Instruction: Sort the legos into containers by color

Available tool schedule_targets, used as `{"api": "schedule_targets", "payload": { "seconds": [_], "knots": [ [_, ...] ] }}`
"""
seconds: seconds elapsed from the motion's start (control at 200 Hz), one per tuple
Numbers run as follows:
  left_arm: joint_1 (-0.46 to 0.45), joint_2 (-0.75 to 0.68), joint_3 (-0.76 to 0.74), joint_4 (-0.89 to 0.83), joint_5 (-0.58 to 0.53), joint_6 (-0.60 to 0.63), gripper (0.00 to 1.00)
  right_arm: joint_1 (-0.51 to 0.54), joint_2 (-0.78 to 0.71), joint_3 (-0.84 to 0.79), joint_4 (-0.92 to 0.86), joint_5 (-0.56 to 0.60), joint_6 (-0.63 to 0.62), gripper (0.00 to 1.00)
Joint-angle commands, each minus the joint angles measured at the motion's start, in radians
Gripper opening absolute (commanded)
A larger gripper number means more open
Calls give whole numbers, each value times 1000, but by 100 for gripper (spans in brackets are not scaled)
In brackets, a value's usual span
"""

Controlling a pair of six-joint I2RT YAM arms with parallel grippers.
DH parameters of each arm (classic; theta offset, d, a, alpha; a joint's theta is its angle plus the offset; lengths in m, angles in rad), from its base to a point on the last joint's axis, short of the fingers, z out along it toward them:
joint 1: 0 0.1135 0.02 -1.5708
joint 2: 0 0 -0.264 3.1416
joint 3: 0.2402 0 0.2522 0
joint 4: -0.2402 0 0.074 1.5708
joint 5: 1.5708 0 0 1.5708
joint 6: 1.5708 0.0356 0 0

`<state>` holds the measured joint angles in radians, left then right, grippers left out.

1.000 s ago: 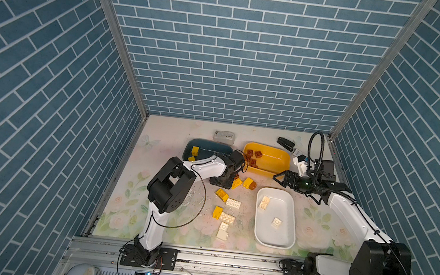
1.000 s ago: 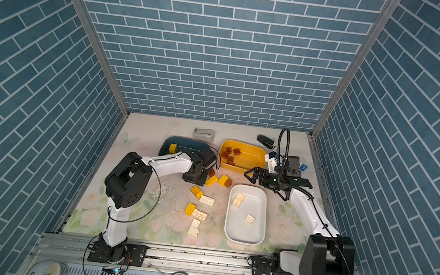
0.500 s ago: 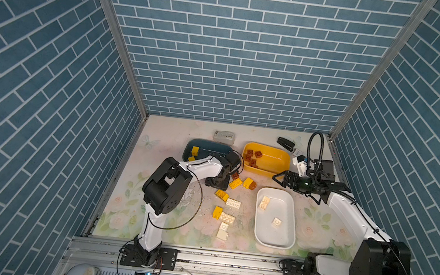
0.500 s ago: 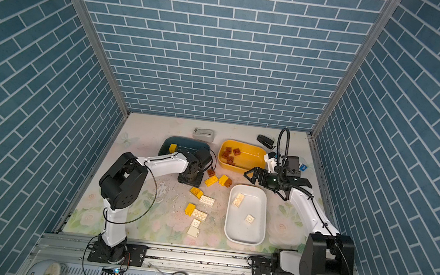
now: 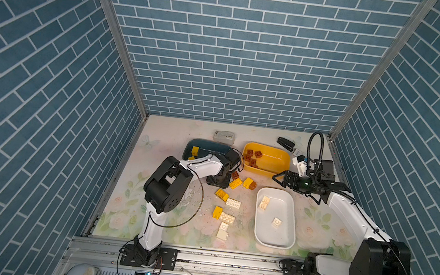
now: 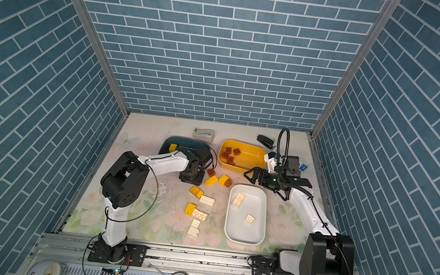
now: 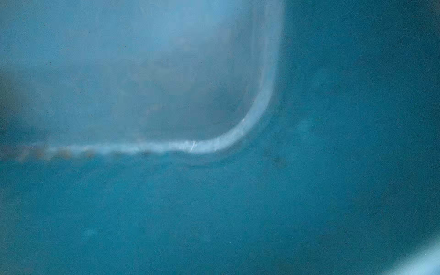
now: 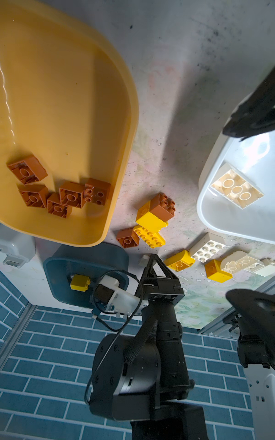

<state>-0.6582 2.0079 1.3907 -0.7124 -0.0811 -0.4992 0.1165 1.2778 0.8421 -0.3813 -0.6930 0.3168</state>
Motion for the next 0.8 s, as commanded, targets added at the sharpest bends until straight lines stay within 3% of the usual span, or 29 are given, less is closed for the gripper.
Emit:
{"api": "schedule_targets", "payload": {
  "seconds": [0.0, 0.19, 0.395, 0.62, 0.795],
  "knots": [
    [6, 36, 23, 2, 1, 26, 42, -2, 4, 9, 0, -10, 0, 99],
    [8, 36, 43, -22, -1, 62, 31, -2, 3, 9, -3, -10, -1, 99],
    [-5, -41, 51, -68, 55, 71, 30, -2, 1, 6, -9, -11, -2, 99],
    [-91, -134, 107, -107, 133, 82, 30, -9, -30, 3, -36, -37, -2, 99],
    [-210, -147, 185, -108, 202, 145, 30, -27, -80, -18, -67, -24, -4, 99]
  ]
}}
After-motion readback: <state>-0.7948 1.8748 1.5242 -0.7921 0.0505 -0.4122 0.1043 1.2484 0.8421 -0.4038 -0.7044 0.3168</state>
